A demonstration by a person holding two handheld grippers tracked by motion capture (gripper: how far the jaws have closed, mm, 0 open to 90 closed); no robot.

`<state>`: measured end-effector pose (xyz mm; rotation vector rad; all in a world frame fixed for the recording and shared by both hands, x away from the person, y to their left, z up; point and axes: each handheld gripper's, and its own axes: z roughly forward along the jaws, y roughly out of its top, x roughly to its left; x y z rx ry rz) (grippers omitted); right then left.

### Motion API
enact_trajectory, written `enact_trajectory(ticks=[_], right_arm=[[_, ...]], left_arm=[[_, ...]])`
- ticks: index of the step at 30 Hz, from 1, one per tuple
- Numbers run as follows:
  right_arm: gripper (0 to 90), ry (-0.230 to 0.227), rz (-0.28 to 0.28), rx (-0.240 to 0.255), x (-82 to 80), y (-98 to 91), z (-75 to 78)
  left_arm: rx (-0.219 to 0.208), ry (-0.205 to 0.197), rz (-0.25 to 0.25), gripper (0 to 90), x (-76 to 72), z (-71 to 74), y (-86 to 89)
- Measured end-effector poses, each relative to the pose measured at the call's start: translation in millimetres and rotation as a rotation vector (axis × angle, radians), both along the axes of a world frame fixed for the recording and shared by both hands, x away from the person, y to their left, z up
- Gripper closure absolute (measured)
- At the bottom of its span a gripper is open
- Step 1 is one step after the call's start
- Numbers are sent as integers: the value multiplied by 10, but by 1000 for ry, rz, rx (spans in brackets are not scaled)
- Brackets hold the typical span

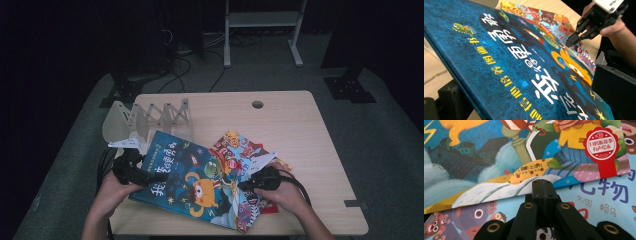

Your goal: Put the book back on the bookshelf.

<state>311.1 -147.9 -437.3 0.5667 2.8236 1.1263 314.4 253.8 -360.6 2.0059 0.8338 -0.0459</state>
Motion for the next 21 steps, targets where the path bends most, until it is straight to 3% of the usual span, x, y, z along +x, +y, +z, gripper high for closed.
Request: enact_trajectory(ticks=[13,21], right_arm=[[893,4,20,-2,2,60,2],[893,4,23,2,6,65,0]], left_arm=[[16,-63,-46,0,27,331,-138],[46,-72,-82,0,88,493,-242]])
